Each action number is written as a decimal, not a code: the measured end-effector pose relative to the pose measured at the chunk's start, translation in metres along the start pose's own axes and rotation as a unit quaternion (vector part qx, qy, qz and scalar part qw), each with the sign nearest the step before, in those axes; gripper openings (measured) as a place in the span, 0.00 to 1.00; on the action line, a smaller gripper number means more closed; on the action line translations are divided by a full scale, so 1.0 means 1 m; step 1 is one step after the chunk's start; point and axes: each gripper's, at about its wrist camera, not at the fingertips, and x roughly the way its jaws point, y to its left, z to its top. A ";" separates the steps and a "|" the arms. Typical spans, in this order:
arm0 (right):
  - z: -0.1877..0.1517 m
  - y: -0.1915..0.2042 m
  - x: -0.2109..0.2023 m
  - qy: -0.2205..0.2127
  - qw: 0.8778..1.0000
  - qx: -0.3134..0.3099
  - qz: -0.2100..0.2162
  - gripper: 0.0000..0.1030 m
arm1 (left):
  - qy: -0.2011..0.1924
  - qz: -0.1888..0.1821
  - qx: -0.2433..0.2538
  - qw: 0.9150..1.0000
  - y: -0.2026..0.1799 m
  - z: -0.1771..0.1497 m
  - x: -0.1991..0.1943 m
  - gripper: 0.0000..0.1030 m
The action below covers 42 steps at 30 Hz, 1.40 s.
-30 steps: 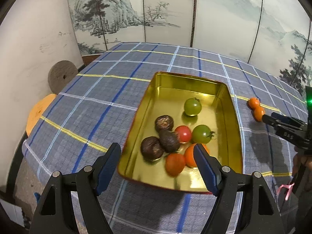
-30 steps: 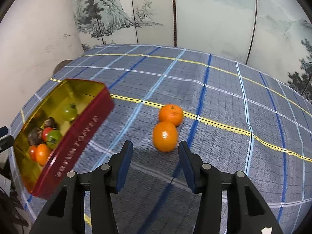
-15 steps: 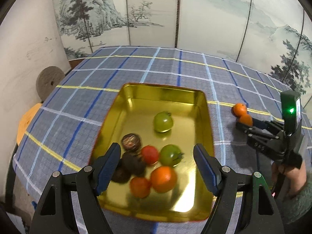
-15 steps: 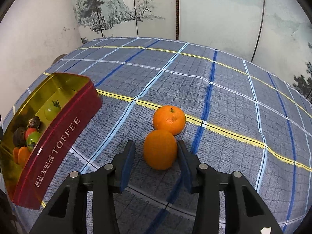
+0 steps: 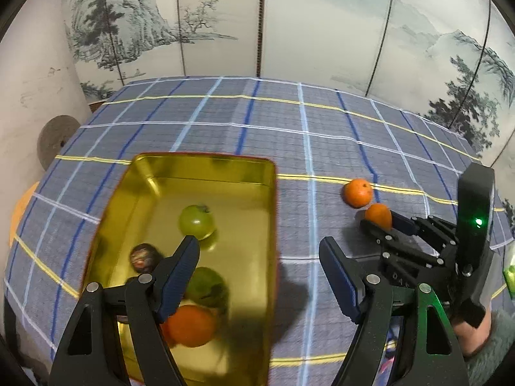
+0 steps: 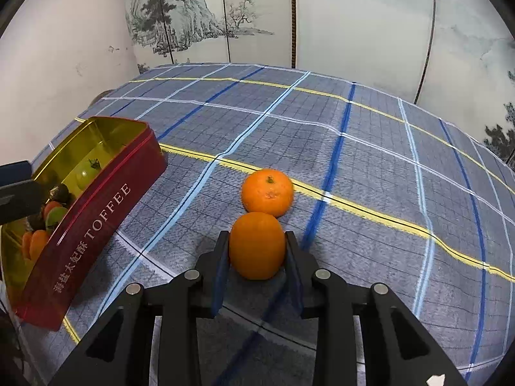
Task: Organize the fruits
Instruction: 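Grasp the remaining mandarin on the cloth with the left gripper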
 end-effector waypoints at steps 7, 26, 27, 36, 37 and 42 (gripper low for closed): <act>-0.006 -0.029 -0.022 -0.015 1.000 0.014 -0.022 0.29 | 0.005 -0.010 0.012 1.000 -0.029 0.006 0.014 0.75; -0.050 -0.123 -0.053 -0.020 0.992 0.095 -0.082 0.29 | 0.033 -0.014 0.026 0.999 -0.100 0.024 0.078 0.75; -0.051 -0.125 -0.054 -0.020 0.992 0.093 -0.087 0.29 | 0.034 -0.012 0.027 0.999 -0.102 0.025 0.082 0.75; -0.052 -0.130 -0.051 -0.009 0.991 0.103 -0.080 0.29 | 0.050 -0.013 0.020 0.998 -0.110 0.034 0.112 0.74; -0.052 -0.129 -0.051 -0.010 0.991 0.103 -0.080 0.29 | 0.050 -0.015 0.019 0.998 -0.110 0.035 0.114 0.74; -0.053 -0.130 -0.050 -0.007 0.992 0.102 -0.076 0.29 | 0.049 -0.017 0.020 0.998 -0.113 0.043 0.125 0.65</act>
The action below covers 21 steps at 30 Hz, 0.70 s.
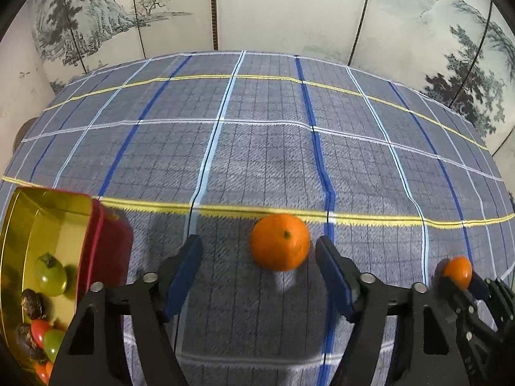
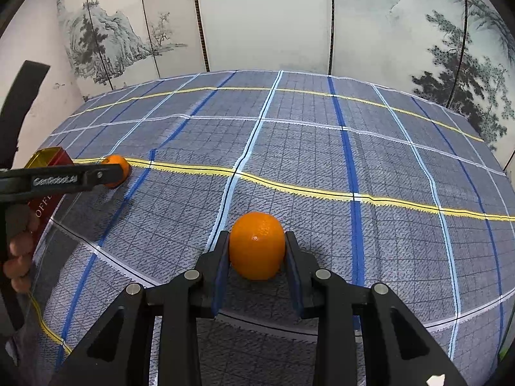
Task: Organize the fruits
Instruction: 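Grasp the remaining mandarin on the cloth with the left gripper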
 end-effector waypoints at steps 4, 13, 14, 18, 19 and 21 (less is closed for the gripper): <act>0.000 0.000 0.001 0.003 1.000 0.001 0.000 0.29 | 0.002 -0.014 -0.002 1.000 0.000 0.000 0.002 0.54; -0.001 0.001 0.001 0.003 1.000 -0.001 -0.003 0.29 | 0.000 -0.023 0.022 0.999 -0.009 -0.012 -0.009 0.37; -0.001 0.001 0.001 0.003 1.000 -0.001 -0.002 0.29 | 0.001 -0.024 0.021 0.999 -0.009 -0.014 -0.010 0.36; -0.001 0.001 0.002 0.004 1.000 -0.001 -0.002 0.30 | 0.008 -0.029 0.023 0.999 -0.007 -0.023 -0.018 0.36; -0.001 0.001 0.002 0.004 1.000 -0.001 -0.002 0.30 | 0.010 -0.028 0.024 0.999 -0.007 -0.025 -0.019 0.36; -0.001 0.002 0.002 0.004 1.000 -0.001 -0.002 0.30 | 0.014 -0.031 0.024 0.999 -0.006 -0.030 -0.023 0.36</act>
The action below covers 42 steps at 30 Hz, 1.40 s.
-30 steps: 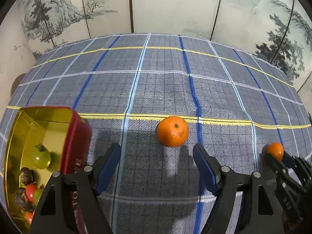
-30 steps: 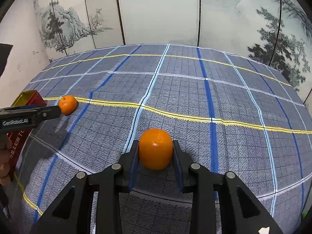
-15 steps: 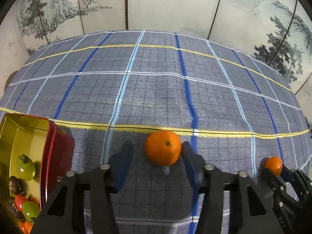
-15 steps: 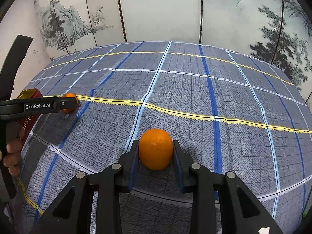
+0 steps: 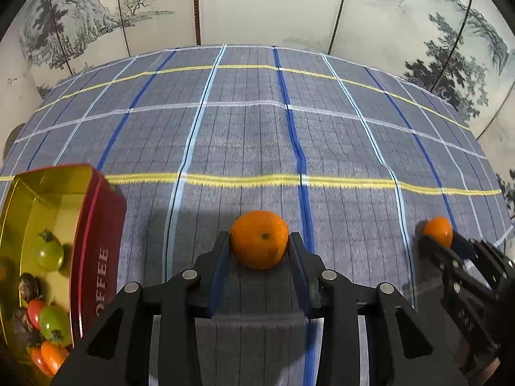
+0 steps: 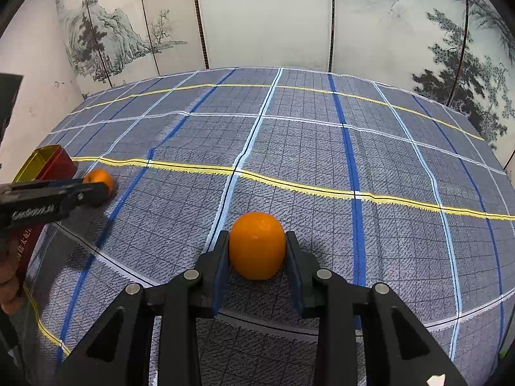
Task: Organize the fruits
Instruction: 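Grasp the remaining mandarin on the cloth with the left gripper, then carry the mandarin over the gold tin with the left gripper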
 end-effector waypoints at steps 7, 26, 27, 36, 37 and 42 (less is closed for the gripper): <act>0.000 0.001 0.002 0.004 1.000 -0.003 0.001 0.30 | 0.010 0.002 0.004 1.000 0.004 -0.016 -0.015 0.36; -0.002 0.003 0.003 0.005 1.000 -0.011 -0.008 0.30 | 0.015 0.001 0.005 1.000 0.030 -0.052 -0.078 0.36; -0.002 0.003 0.003 0.005 1.000 -0.011 -0.008 0.30 | 0.014 0.002 0.004 1.000 0.034 -0.054 -0.082 0.36; -0.002 0.004 0.003 0.006 1.000 -0.014 -0.012 0.30 | -0.002 0.029 -0.022 0.999 0.082 -0.065 -0.117 0.36; -0.001 0.004 0.004 0.007 1.000 -0.015 -0.013 0.30 | -0.004 0.033 -0.027 0.999 0.089 -0.066 -0.121 0.36; -0.001 0.004 0.004 0.007 1.000 -0.015 -0.014 0.30 | -0.016 0.057 -0.052 0.997 0.126 -0.068 -0.135 0.36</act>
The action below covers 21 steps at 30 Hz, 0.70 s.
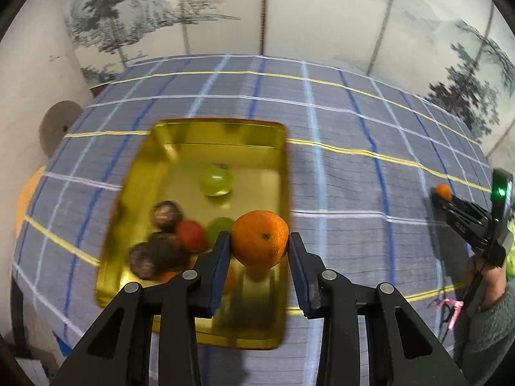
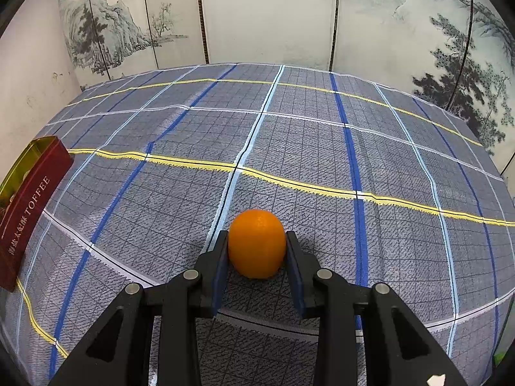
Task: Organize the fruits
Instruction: 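Carry the mandarin over the gold tin with the left gripper, then lower the mandarin into the tin and open the left gripper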
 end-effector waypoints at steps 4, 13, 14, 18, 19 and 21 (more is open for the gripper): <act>0.000 0.000 0.000 0.000 1.000 0.000 0.000 0.30 | -0.008 0.024 -0.015 1.000 0.032 0.002 -0.002 0.36; 0.000 0.000 0.000 0.000 1.000 -0.001 -0.001 0.30 | 0.009 0.046 -0.045 0.998 0.077 -0.008 0.019 0.36; 0.000 0.000 0.000 0.000 1.000 -0.001 -0.001 0.30 | 0.011 0.044 -0.045 0.998 0.079 -0.010 0.021 0.36; 0.000 0.000 0.000 0.001 1.000 -0.002 -0.002 0.30 | 0.000 0.040 -0.036 0.999 0.079 -0.013 0.021 0.36; 0.000 0.000 0.000 0.001 1.000 -0.002 -0.002 0.30 | -0.001 0.041 -0.034 0.999 0.079 -0.014 0.021 0.36; 0.000 0.000 0.001 0.001 1.000 -0.002 -0.003 0.30 | -0.003 0.043 -0.028 0.999 0.076 -0.012 0.021 0.36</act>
